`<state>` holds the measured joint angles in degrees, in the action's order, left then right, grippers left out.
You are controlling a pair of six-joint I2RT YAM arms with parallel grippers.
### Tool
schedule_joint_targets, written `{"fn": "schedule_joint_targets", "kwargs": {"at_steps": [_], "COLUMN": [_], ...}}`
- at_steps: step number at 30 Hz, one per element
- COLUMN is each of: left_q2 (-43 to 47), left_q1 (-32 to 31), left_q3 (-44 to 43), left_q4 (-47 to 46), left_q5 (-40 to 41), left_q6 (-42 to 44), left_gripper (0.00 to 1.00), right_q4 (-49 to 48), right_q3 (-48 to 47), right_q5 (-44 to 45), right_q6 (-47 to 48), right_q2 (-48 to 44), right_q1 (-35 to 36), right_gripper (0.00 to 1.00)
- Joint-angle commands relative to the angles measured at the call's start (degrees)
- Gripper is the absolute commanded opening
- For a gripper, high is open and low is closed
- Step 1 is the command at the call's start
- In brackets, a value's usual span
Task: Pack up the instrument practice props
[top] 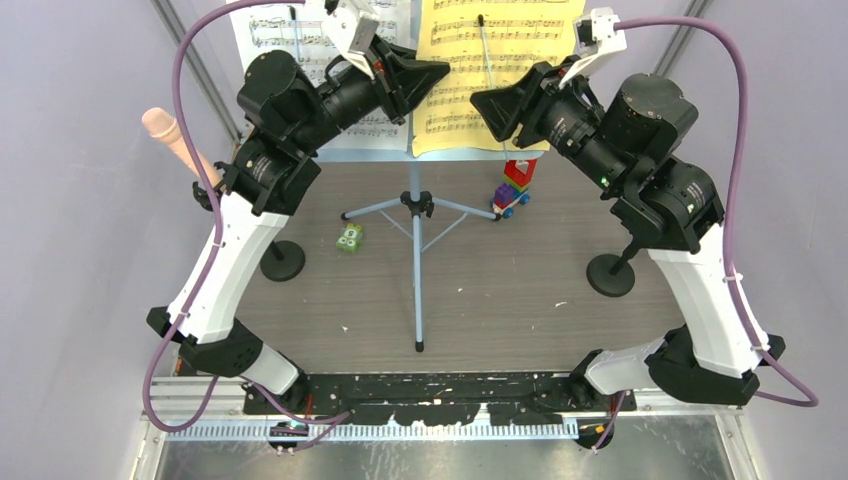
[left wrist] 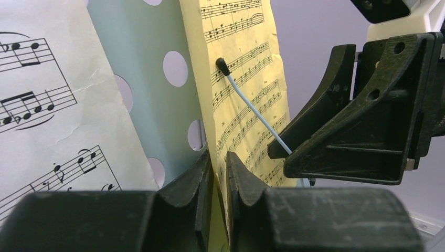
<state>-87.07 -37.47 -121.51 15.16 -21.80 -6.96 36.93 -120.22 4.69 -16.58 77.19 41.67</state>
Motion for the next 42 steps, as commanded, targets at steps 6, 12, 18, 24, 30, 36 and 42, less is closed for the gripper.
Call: {"fn": "schedule_joint_targets", "kwargs": {"at_steps": [6,12,18,24,30,36,42], "left_q2": [1.8,1.8,1.7,2.0,3.3,5.6,7.0], "left_q1": [0.3,0.3,0.3,0.4,0.3,0.3,0.4], "left_q3": [0.0,0.2,0.3,0.6,1.1,2.7,3.1], "left_q4": [-2.9,-3.1,-3.0,-3.1,-4.0,-6.2,-6.9], "left_q5": [1.2,0.8,0.7,0.6,0.7,1.6,1.4], "left_q6": [0.8,0.8,0.8,0.7,0.3,-0.5,-1.7], "left_gripper": [0.13,0.12,0.11,0.09,0.07,0.06,0.05], "right_q4": [-4.1,-10.7,-16.7,-17.7,-23.0,-23.9,-24.3], "right_q3": [-1.2,5.8,11.9,12.8,17.8,18.9,19.6], "right_q5": [1.2,1.2,4.3,3.7,3.3,5.1,5.3], "right_q6": [0.8,1.8,1.9,2.8,3.5,4.0,4.5], "right_q2": [0.4,-3.2,-6.9,-7.2,-9.7,-10.4,-10.9], "right_q1": [0.2,0.2,0.2,0.2,0.2,0.2,0.2], "right_gripper": [0.34,0.21,0.06,0.00,0.00,0.00,0.01]}}
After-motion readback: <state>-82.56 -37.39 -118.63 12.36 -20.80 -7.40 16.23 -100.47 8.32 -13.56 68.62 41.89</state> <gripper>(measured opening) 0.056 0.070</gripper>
